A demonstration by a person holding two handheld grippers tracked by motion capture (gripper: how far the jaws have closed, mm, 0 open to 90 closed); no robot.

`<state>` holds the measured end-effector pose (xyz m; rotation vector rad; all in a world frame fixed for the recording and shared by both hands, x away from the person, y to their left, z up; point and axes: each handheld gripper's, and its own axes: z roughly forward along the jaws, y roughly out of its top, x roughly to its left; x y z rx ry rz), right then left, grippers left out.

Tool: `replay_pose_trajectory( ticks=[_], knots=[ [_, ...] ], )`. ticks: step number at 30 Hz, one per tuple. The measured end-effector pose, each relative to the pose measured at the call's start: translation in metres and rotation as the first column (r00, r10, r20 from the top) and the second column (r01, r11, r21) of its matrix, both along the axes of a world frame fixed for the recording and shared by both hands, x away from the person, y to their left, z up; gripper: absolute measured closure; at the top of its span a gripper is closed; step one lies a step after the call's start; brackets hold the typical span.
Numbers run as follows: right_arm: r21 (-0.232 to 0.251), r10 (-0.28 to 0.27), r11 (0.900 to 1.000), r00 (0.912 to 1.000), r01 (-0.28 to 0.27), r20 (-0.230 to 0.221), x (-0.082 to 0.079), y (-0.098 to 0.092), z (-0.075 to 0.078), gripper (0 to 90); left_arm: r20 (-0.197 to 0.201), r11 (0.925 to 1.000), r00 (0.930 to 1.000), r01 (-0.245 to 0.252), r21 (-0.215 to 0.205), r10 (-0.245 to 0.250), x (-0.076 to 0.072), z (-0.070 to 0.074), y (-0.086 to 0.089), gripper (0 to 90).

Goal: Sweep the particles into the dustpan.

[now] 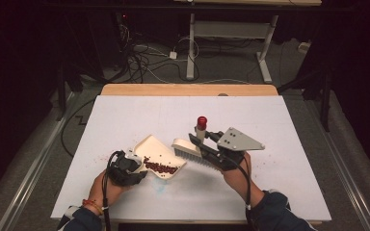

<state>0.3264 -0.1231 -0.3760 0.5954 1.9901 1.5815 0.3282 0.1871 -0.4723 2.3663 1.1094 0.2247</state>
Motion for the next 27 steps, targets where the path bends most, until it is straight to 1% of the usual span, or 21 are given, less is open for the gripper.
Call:
replay_pose_trajectory(
  ticks=[6,10,11,12,15,17,20,23,27],
  knots=[
    [0.003,-0.037,0.999,0.9993,0.037,0.007,0.0,-0.034,0.01,69.9,0.003,1.0,1.0,-0.007,-0.003,0.007,0.0,0.001,0.003,63.1],
    [-0.007,-0.067,0.998,0.9977,0.067,0.009,-0.001,-0.052,0.013,69.9,0.001,1.0,1.0,-0.008,-0.002,0.008,0.001,0.0,0.004,63.1],
    [-0.008,-0.078,0.997,0.9969,0.078,0.005,-0.002,-0.06,0.012,69.9,0.001,1.0,1.0,-0.008,-0.002,0.008,0.001,0.0,0.004,63.1],
    [-0.008,-0.078,0.997,0.9969,0.078,0.005,-0.002,-0.06,0.012,69.9,0.002,1.0,1.0,-0.008,-0.001,0.008,0.001,0.0,0.004,63.1],
    [-0.018,-0.092,0.996,0.9957,0.092,0.001,-0.002,-0.068,0.01,69.9,0.003,1.0,1.0,-0.009,0.001,0.009,0.001,-0.001,0.004,63.1],
    [-0.036,-0.103,0.994,0.9947,0.102,-0.008,0.0,-0.071,0.005,69.9,0.005,0.9999,0.9999,-0.01,0.002,0.01,0.001,-0.002,0.004,63.1],
    [-0.045,-0.108,0.993,0.9942,0.107,-0.006,0.002,-0.071,0.003,69.9,0.012,0.9999,0.9998,-0.013,0.004,0.013,0.0,-0.003,0.003,63.2],
    [-0.05,-0.104,0.993,0.9944,0.103,-0.017,0.003,-0.071,0.001,69.9,0.015,0.9999,0.9998,-0.014,0.006,0.014,0.0,-0.003,0.004,63.2],
    [-0.06,-0.099,0.993,0.9948,0.098,-0.02,0.003,-0.07,0.002,69.9,0.016,0.9998,0.9997,-0.02,0.005,0.02,0.0,-0.004,0.006,63.1]
  ],
)
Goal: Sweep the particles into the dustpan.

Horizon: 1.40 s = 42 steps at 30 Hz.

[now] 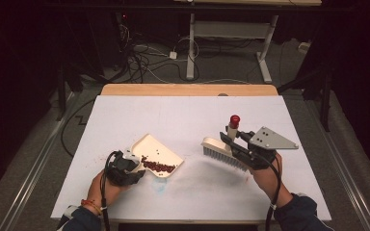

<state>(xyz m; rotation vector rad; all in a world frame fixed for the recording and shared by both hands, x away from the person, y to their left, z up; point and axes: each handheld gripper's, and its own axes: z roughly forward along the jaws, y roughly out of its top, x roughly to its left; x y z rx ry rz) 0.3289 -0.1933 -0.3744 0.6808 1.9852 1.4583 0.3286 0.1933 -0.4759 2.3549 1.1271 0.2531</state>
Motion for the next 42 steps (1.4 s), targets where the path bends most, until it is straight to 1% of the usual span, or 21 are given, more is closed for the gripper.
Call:
replay_pose_trajectory(
  ticks=[4,7,16,20,23,28,30,32,34,42],
  knots=[
    [-0.004,0.008,1.0,0.9999,-0.008,-0.007,-0.002,-0.003,0.001,69.8,0.001,1.0,1.0,-0.005,0.0,0.005,0.0,0.0,0.002,63.1],
    [-0.008,0.006,1.0,0.9999,-0.006,-0.011,-0.005,-0.011,0.001,69.8,0.002,0.9999,0.9999,-0.01,0.0,0.01,0.0,-0.001,0.004,63.1],
    [-0.021,-0.019,1.0,0.9996,0.019,-0.023,-0.014,-0.04,0.002,69.8,0.003,0.9994,0.9994,-0.034,-0.003,0.034,-0.001,-0.002,0.01,63.1],
    [-0.043,0.004,0.999,0.9997,-0.005,-0.026,-0.021,-0.054,0.005,69.8,0.005,0.999,0.999,-0.043,-0.007,0.043,-0.002,-0.001,0.012,63.1],
    [-0.049,-0.006,0.999,0.9995,0.005,-0.03,-0.027,-0.064,0.005,69.8,0.002,0.9988,0.9988,-0.049,-0.01,0.049,-0.003,-0.002,0.015,63.1],
    [-0.043,-0.022,0.999,0.9979,0.02,-0.061,-0.03,-0.078,0.002,69.8,0.0,0.9982,0.9983,-0.058,-0.014,0.058,-0.005,-0.002,0.018,63.1],
    [-0.044,-0.025,0.999,0.9971,0.022,-0.071,-0.03,-0.082,0.0,69.8,0.002,0.9983,0.9984,-0.057,-0.011,0.057,-0.004,-0.002,0.019,63.1],
    [-0.039,-0.026,0.999,0.9961,0.023,-0.085,-0.03,-0.084,-0.002,69.8,0.001,0.998,0.9981,-0.061,-0.017,0.061,-0.004,-0.002,0.019,63.1],
    [-0.046,-0.024,0.999,0.9949,0.019,-0.098,-0.03,-0.084,-0.004,69.8,-0.001,0.9981,0.9983,-0.059,-0.017,0.059,-0.002,-0.002,0.02,63.1],
    [-0.043,0.001,0.999,0.9923,-0.007,-0.124,-0.034,-0.086,-0.005,69.8,-0.002,0.9974,0.9977,-0.068,-0.027,0.068,-0.001,-0.004,0.022,63.1]
  ],
)
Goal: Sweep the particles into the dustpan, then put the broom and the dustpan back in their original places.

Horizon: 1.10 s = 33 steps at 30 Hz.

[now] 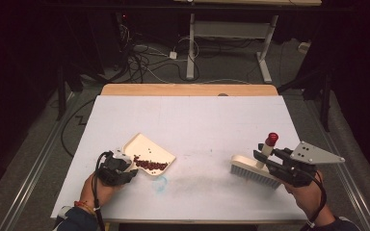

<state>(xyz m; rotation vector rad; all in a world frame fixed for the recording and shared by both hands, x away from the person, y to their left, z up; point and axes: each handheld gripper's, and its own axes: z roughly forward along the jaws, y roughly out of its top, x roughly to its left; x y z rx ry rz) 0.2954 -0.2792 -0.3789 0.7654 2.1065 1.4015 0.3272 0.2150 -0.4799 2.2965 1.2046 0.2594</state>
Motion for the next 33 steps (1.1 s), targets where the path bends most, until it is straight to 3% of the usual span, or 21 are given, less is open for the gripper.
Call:
replay_pose_trajectory(
  ticks=[11,17,23,27,30,33],
  knots=[
    [-0.012,0.064,0.998,0.9965,-0.065,-0.053,0.003,0.002,0.0,69.8,0.011,0.9984,0.9983,-0.057,0.004,0.057,0.001,0.0,0.002,63.1],
    [-0.013,0.076,0.997,0.9929,-0.077,-0.092,0.015,0.004,-0.001,69.7,0.01,0.993,0.9931,-0.116,-0.019,0.117,0.008,-0.001,0.003,63.1],
    [-0.031,0.072,0.997,0.9909,-0.076,-0.113,0.036,0.005,0.001,69.1,0.02,0.9855,0.9856,-0.167,-0.029,0.168,0.018,-0.002,-0.001,63.0],
    [-0.023,0.047,0.998,0.9884,-0.051,-0.144,0.057,0.008,0.001,68.0,0.014,0.9774,0.979,-0.202,-0.062,0.203,0.024,-0.004,-0.008,60.0],
    [-0.021,0.026,0.999,0.9854,-0.03,-0.168,0.071,0.012,0.002,66.5,0.021,0.981,0.9815,-0.189,-0.042,0.19,0.023,-0.004,-0.015,52.7],
    [-0.04,-0.019,0.999,0.9819,0.011,-0.188,0.089,0.016,0.001,65.8,0.007,0.9823,0.9844,-0.175,-0.067,0.176,0.018,-0.004,-0.018,51.7]
  ],
)
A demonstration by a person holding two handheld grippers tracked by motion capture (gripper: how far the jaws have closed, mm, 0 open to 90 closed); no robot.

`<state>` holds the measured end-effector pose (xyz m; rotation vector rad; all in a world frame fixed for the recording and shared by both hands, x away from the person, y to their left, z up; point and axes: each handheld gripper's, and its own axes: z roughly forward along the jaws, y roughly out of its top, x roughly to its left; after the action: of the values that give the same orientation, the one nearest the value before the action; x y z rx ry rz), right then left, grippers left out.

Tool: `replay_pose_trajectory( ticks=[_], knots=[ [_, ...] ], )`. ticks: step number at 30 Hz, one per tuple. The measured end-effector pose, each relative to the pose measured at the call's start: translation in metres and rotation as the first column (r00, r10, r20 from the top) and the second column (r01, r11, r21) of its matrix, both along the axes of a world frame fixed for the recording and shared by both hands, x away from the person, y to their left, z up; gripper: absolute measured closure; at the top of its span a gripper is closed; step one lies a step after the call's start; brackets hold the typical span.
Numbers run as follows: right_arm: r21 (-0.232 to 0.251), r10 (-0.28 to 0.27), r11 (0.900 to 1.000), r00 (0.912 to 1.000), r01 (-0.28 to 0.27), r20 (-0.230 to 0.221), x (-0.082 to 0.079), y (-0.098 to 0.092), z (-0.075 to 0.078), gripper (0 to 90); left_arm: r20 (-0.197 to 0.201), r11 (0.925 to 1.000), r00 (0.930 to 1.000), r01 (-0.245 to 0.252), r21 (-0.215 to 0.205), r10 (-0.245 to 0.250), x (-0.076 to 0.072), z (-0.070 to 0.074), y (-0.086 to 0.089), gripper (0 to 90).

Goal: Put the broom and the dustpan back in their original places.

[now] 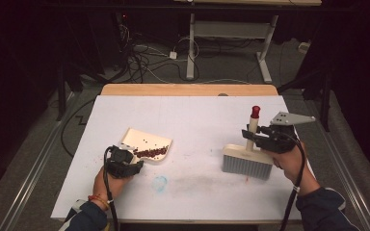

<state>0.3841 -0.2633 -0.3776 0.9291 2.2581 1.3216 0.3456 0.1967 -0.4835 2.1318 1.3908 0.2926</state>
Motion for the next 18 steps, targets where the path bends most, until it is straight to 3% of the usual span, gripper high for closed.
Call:
replay_pose_trajectory(
  ticks=[5,11,15,18],
  knots=[
    [-0.054,-0.067,0.996,0.9977,0.066,-0.012,0.025,0.007,-0.005,63.1,-0.001,0.9996,0.9997,0.026,-0.008,-0.026,-0.01,0.001,-0.004,49.7],
    [-0.079,-0.131,0.988,0.9911,0.129,-0.023,0.048,0.012,-0.013,61.0,0.017,0.9977,0.9976,0.067,0.001,-0.067,-0.016,0.002,-0.006,48.2],
    [-0.096,-0.167,0.982,0.9854,0.163,-0.033,0.06,0.014,-0.021,59.8,0.046,0.994,0.9929,0.11,0.0,-0.11,-0.021,0.004,-0.004,42.7],
    [-0.105,-0.196,0.976,0.9796,0.19,-0.045,0.068,0.015,-0.028,59.2,0.095,0.9928,0.9883,0.12,0.0,-0.119,-0.028,0.006,-0.002,36.3]
  ],
)
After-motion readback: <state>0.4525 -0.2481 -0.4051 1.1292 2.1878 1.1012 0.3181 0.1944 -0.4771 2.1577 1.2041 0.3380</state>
